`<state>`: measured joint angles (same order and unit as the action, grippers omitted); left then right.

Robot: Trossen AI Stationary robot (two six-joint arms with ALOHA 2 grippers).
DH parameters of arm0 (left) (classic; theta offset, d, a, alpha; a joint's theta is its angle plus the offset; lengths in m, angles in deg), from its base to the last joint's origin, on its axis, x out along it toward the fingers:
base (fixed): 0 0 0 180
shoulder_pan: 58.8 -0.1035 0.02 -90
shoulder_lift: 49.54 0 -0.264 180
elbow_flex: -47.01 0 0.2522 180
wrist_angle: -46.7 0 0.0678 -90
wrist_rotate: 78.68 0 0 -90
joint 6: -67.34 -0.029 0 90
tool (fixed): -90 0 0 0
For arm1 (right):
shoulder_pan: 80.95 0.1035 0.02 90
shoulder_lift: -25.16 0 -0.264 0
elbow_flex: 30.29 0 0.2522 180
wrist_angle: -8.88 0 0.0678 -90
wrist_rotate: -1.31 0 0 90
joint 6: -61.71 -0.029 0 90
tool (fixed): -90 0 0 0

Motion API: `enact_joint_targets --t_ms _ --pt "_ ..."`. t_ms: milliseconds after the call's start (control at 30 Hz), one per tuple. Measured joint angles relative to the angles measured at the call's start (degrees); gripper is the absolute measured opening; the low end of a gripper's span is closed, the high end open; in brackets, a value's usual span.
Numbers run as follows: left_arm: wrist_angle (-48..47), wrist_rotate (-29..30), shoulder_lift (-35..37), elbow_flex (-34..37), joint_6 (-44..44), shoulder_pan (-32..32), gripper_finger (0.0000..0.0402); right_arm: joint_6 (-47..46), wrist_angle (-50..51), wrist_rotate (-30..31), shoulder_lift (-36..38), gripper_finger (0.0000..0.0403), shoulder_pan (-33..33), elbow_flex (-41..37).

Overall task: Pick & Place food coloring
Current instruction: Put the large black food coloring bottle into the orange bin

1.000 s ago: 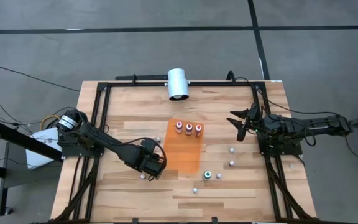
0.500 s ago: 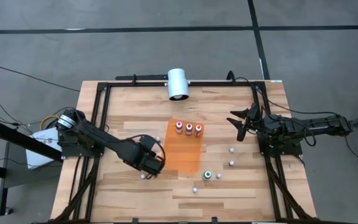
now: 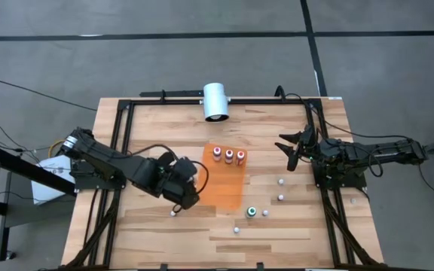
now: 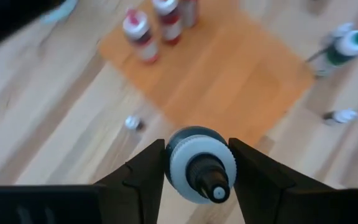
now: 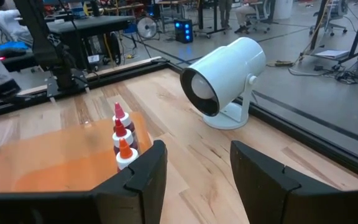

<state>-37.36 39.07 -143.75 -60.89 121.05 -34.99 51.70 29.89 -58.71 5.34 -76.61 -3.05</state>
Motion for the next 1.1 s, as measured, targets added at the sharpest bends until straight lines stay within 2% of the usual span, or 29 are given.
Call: enact_joint_targets --t_ms 200,333,533,767,1100 --pt "5.7 0.1 -0.1 -1.7 -9.7 -0.1 0.0154 0.0 0.0 0.0 0.0 0.0164 0.0 0.0" --pt "8.5 0.0 -0.1 -1.7 -12.3 -0.1 0.0154 0.0 0.0 0.0 0.0 0.0165 0.0 0.0" --pt "8.5 0.1 -0.1 -1.7 -10.9 -0.1 0.0154 0.0 0.0 0.0 0.0 0.0165 0.0 0.0" --pt "10.1 1.3 -1.3 -1.2 -1.1 -3.4 0.0155 0.0 0.0 0.0 0.0 0.0166 0.0 0.0" --pt "12.1 -2.0 -7.4 -1.0 -2.0 -9.3 0.0155 1.5 0.6 0.0 0.1 0.0165 0.0 0.0"
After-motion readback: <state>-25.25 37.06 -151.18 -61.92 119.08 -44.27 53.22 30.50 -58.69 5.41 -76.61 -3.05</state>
